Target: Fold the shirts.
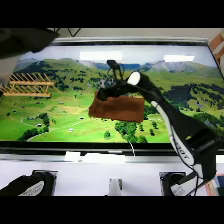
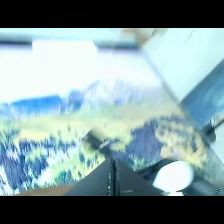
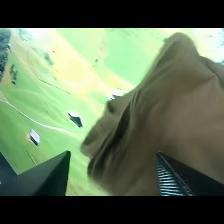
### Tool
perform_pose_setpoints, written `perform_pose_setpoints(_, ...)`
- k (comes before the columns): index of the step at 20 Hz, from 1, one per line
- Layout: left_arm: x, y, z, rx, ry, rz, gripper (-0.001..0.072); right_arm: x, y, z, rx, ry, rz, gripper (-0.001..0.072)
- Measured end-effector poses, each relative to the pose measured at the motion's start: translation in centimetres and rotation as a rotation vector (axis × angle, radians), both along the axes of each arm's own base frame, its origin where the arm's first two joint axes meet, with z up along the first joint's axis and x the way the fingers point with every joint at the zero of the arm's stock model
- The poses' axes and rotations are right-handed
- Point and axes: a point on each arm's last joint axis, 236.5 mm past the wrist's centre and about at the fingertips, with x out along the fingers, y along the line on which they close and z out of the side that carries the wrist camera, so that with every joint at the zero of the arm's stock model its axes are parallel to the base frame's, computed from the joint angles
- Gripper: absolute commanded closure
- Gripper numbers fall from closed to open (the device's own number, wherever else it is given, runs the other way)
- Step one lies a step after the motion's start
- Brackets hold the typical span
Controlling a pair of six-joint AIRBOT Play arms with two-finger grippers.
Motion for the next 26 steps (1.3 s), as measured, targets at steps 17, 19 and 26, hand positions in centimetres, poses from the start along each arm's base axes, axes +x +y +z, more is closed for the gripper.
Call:
perform_pose_setpoints(17,-3.7,1.7,3.7,-0.003,-0.094,0.030,0.0670,-1.8,-28.3,-5.9,-0.326,0.333,-0.091,0.0125)
perform_pose_setpoints(19,-3.6,1.7,3.7,-0.003,-0.094,0.030,0.0670,-2.2,-27.5,-7.7,-0.278,0.387,-0.083,0.0126)
perform_pose_setpoints(26,-3.6,1.7,3.7,-0.004,-0.094,0.031,0.0670,-2.1,-23.6,-11.9,-0.166,0.477,-0.070,0.0687)
